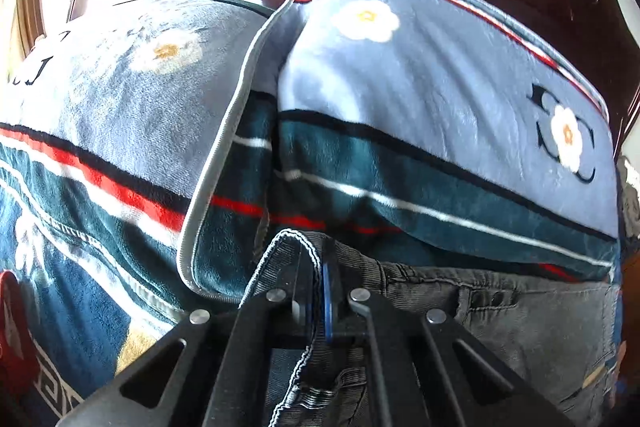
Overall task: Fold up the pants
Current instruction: 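Grasp the jeans waistband with the left tool while the right tool grasps it too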
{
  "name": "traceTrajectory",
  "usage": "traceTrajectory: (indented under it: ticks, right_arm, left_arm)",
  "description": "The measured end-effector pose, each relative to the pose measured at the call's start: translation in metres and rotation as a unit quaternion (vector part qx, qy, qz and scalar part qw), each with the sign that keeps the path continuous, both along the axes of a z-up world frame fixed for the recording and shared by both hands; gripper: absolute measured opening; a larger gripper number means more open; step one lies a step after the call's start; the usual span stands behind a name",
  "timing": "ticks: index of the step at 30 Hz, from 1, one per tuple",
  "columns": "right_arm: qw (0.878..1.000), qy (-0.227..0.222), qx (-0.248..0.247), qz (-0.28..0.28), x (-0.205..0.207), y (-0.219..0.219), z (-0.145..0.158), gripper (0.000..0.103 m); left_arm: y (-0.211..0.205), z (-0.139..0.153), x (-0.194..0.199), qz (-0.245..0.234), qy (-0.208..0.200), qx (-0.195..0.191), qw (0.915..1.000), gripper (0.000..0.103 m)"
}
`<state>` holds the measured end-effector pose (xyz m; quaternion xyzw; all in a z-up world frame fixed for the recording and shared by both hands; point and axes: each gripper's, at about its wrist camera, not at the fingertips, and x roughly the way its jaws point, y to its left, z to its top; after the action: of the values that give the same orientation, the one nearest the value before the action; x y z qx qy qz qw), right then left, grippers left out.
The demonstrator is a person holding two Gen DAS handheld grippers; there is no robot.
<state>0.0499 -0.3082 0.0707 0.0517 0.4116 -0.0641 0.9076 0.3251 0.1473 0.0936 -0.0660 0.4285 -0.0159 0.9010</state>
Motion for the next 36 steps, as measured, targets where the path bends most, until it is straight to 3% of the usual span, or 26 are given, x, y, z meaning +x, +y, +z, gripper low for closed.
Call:
traceTrajectory:
  ticks: [4, 11, 17, 20, 21, 22, 24, 27, 36]
  right_arm:
    - [1.000, -0.005, -0.026, 0.015, 0.036, -0.022, 0.007, 0.103]
    - [1.000, 0.018, -0.005, -0.002, 0.126, -0.089, 0.002, 0.103]
    - [0.997, 0.064, 0.011, -0.043, 0.176, -0.130, -0.028, 0.103]
    - [0.996, 0.070, 0.007, -0.047, 0.182, -0.129, -0.036, 0.082]
    - [0.997, 0.063, 0.010, -0.039, 0.181, -0.127, -0.035, 0.058]
    - [0.998, 0.057, 0.018, -0.028, 0.179, -0.124, -0.033, 0.041]
    - [0.998, 0.046, -0.003, -0.032, 0.173, -0.117, -0.025, 0.024]
    - [0.999, 0.028, 0.011, -0.031, 0.159, -0.121, -0.012, 0.015]
    - [0.997, -0.030, 0.069, -0.008, 0.113, -0.113, 0.031, 0.013]
  left_arm:
    - [-0.001, -0.015, -0.004, -0.004, 0.013, 0.007, 0.9999, 0.005]
    - [0.004, -0.027, -0.009, -0.014, 0.024, 0.012, 0.9995, 0.005]
    - [0.001, -0.039, 0.006, -0.025, 0.031, 0.020, 0.9990, 0.005]
    - [-0.001, -0.044, 0.011, -0.024, 0.037, 0.024, 0.9988, 0.005]
    - [-0.002, -0.044, 0.011, -0.021, 0.035, 0.025, 0.9988, 0.005]
    - [-0.002, -0.044, 0.010, -0.017, 0.031, 0.025, 0.9991, 0.005]
    - [-0.002, -0.039, 0.004, -0.007, 0.020, 0.011, 0.9997, 0.005]
    - [0.003, -0.026, -0.008, -0.004, 0.003, -0.021, 0.9998, 0.005]
    - [0.025, 0.022, -0.052, -0.041, -0.022, -0.101, 0.9938, 0.004]
